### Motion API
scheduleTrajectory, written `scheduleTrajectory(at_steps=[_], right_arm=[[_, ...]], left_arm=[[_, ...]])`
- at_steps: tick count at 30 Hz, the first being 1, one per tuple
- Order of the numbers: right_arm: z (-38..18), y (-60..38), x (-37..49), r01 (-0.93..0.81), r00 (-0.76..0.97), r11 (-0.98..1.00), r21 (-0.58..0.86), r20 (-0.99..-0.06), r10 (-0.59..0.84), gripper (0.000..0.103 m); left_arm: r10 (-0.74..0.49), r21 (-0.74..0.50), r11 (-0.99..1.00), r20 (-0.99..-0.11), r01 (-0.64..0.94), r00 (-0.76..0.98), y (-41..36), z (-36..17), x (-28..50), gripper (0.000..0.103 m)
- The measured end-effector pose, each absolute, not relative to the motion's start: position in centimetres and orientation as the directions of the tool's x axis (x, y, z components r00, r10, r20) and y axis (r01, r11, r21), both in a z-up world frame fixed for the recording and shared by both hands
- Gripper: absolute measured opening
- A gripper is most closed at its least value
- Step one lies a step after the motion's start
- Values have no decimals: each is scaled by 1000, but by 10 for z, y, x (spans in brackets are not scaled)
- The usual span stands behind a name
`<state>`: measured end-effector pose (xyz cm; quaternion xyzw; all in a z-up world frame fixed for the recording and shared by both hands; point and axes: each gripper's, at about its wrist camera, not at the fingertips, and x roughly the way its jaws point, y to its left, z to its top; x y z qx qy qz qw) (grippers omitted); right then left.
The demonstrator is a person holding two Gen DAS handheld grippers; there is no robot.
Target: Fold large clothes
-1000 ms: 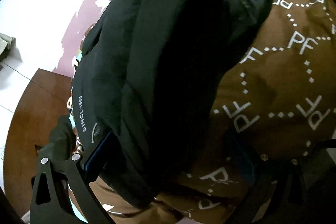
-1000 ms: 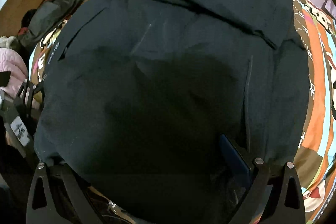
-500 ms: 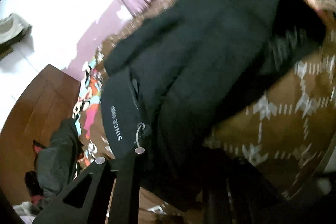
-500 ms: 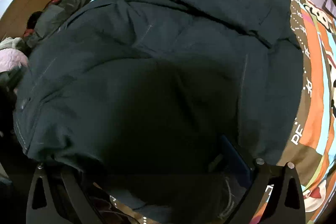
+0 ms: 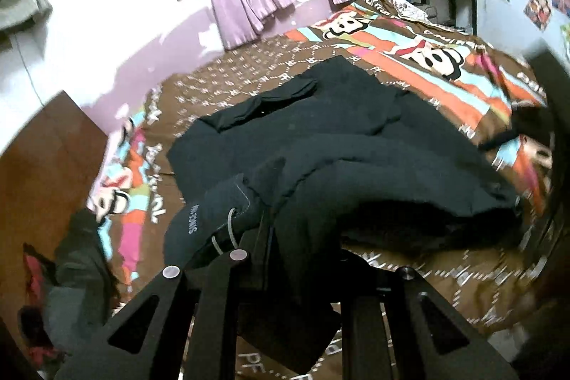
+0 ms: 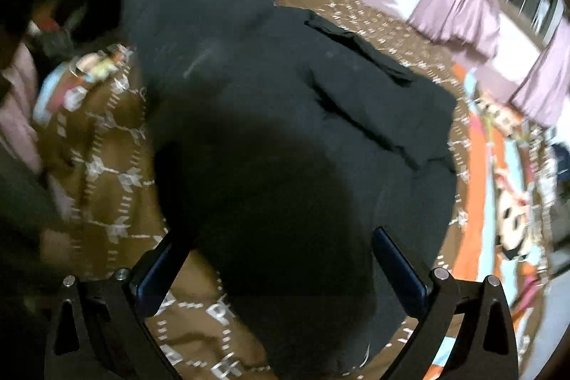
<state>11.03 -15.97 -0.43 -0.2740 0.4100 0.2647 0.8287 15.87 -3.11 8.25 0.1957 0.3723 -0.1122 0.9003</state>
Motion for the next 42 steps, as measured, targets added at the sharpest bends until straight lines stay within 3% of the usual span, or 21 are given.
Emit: scheduleTrajectory(at_steps=[9, 13, 18, 21, 24, 28, 32, 37, 42], right_arm=[[-57, -131, 118, -396, 755, 675, -622, -640, -146, 103], [-42, -149, 128, -354, 769, 716, -602, -623, -144, 101], [1, -168, 136, -406, 769, 751, -520, -638, -26, 99], [39, -177, 141, -427, 775, 781, -455, -629, 57, 89], [80, -190, 154, -437, 766, 829, -348, -627, 140, 60], [97, -186, 173, -501, 673, 843, -197, -701, 236, 26], [100, -180, 174, -517, 639, 841, -158, -726, 256, 17], [104, -183, 179, -510, 619, 854, -98, -732, 285, 14], [107, -185, 213, -496, 584, 867, -42, -756, 297, 14]], left_arm=[[-135, 131, 920, -779, 369, 613, -51, 108, 206, 11], [-183, 82, 920, -776, 384, 604, -46, 103, 210, 11], [-234, 42, 913, -760, 405, 607, -28, 103, 204, 12], [-265, 15, 909, -751, 417, 605, -15, 108, 200, 12], [-288, -6, 907, -738, 421, 611, -3, 111, 196, 12], [-333, -49, 898, -723, 436, 606, 6, 110, 189, 19], [-346, -26, 882, -713, 471, 610, 1, 110, 179, 23], [-361, 9, 847, -724, 531, 588, -8, 103, 166, 29], [-392, 42, 789, -734, 613, 554, -19, 92, 151, 48]])
